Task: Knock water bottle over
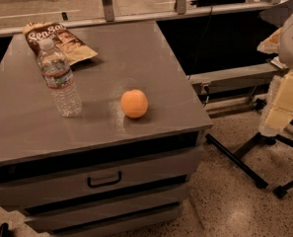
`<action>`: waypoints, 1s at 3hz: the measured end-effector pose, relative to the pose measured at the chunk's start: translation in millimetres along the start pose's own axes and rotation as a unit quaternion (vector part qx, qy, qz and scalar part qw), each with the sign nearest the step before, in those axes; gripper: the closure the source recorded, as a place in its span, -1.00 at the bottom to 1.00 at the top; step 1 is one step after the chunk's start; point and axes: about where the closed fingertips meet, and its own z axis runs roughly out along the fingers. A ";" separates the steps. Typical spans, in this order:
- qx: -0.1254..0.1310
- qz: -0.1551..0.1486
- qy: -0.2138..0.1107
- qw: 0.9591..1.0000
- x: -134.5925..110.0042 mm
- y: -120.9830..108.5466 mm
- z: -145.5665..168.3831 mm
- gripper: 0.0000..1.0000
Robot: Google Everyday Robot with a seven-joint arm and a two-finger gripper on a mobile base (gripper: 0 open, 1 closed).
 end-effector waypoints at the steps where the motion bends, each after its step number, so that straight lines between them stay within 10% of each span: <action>1: 0.000 0.000 0.000 1.000 0.0 0.0 0.0 -1.00; 2: 0.004 -0.031 -0.043 0.999 -32.1 -29.1 19.5 -1.00; 3: -0.007 -0.089 -0.128 0.988 -97.9 -69.8 54.6 -1.00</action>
Offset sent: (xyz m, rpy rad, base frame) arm 0.1072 0.0679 -0.0146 0.1655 -0.0947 0.2152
